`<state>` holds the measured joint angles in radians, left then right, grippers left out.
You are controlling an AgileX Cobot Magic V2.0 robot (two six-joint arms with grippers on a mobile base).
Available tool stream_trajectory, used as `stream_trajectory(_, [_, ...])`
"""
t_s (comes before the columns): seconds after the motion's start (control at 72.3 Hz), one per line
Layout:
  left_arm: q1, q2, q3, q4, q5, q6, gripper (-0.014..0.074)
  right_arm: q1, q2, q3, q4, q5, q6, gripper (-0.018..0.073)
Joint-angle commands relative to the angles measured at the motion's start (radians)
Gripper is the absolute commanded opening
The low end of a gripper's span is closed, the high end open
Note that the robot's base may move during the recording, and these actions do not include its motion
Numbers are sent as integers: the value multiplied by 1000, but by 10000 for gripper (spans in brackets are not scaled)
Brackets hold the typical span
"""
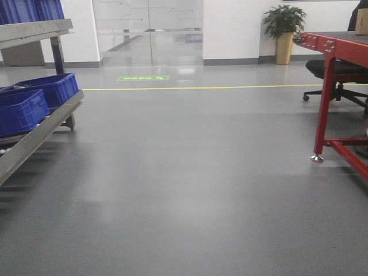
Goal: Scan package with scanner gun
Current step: 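Drive the base forward and turn toward the red-framed felt table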
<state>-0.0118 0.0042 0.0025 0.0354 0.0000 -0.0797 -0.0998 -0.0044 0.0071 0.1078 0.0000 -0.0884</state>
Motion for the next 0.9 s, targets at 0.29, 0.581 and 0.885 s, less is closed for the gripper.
stream_trajectory(0.29, [-5, -4, -3, -6, -18, 0, -111, 1, 4, -7, 6, -23, -8, -167])
stream_trajectory(0.581, [-5, -4, -3, -6, -18, 0, -111, 1, 4, -7, 6, -23, -8, -167])
stream_trajectory(0.885, [-5, -4, -3, -6, -18, 0, -111, 1, 4, -7, 6, -23, -8, -167])
